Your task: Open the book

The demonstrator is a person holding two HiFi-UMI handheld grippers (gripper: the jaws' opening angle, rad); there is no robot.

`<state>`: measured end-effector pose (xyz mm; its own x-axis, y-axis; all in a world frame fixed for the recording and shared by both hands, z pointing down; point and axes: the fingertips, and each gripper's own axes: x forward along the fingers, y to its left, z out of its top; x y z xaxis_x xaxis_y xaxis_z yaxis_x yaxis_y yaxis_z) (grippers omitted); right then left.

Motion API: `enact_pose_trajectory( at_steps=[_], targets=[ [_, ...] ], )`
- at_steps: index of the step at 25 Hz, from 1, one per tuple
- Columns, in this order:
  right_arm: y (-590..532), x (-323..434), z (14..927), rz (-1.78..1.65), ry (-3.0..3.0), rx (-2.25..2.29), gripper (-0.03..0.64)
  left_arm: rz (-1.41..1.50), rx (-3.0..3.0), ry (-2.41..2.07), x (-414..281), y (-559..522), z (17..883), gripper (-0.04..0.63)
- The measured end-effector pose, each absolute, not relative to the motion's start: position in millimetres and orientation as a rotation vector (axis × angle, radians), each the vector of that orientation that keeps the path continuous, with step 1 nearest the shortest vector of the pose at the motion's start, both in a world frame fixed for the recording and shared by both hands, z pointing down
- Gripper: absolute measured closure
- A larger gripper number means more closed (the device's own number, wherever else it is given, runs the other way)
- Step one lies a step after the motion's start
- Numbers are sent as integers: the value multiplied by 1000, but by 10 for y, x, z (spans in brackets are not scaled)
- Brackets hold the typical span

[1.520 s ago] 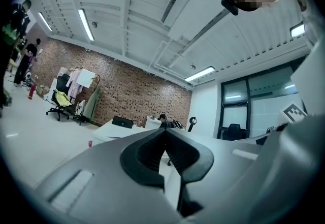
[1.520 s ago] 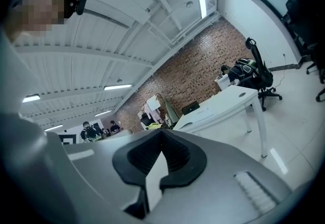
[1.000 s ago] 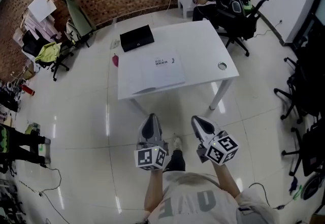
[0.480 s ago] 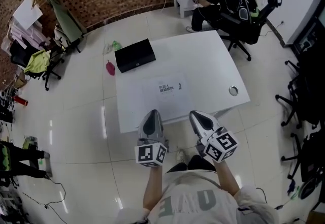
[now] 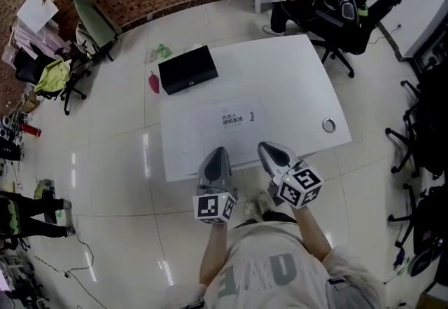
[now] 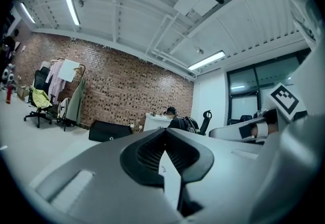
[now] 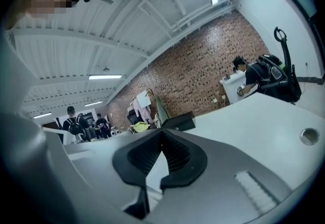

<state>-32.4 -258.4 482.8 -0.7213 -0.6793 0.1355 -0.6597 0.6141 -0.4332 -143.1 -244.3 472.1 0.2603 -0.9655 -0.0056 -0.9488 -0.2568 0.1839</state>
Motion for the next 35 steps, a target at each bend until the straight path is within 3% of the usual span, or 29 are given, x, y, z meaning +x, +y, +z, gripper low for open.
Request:
enact_pose_trajectory(
  at_steps=[5,6,7,8,18,23,27,30,35],
  targets=[
    [-2720,-259,5730,-897,2941,-1279,616,-81,2358,-1779,-1347,-2434,5096,575],
    [-2736,-237,5913,-945,2973,-1303,584,-68,2344,-1774,-1355,-2435,5158,575],
    [-2750,-226,6091,-1008,2998,-1312,447,-62,2326,-1772,-1373,-2447,5212,575],
    [-2762,-212,6257,-1068,3018,-1321,370,-58,2310,-1769,-1389,-2465,5261,575],
    [-2791,-44,6749,-1170,3042,-1439,374,-3,2284,-1735,-1286,-2631,5463,576],
    [-2870,-21,6766,-1177,3000,-1507,430,-1,2280,-1732,-1261,-2662,5487,575],
    [-2919,111,6815,-1185,2945,-1619,556,0,2273,-1728,-1236,-2636,5507,576],
    [-2961,142,6839,-1185,2930,-1679,584,-1,2257,-1726,-1250,-2624,5556,575],
    [-2963,151,6872,-1218,2877,-1754,578,-4,2243,-1733,-1276,-2589,5603,576]
  ],
)
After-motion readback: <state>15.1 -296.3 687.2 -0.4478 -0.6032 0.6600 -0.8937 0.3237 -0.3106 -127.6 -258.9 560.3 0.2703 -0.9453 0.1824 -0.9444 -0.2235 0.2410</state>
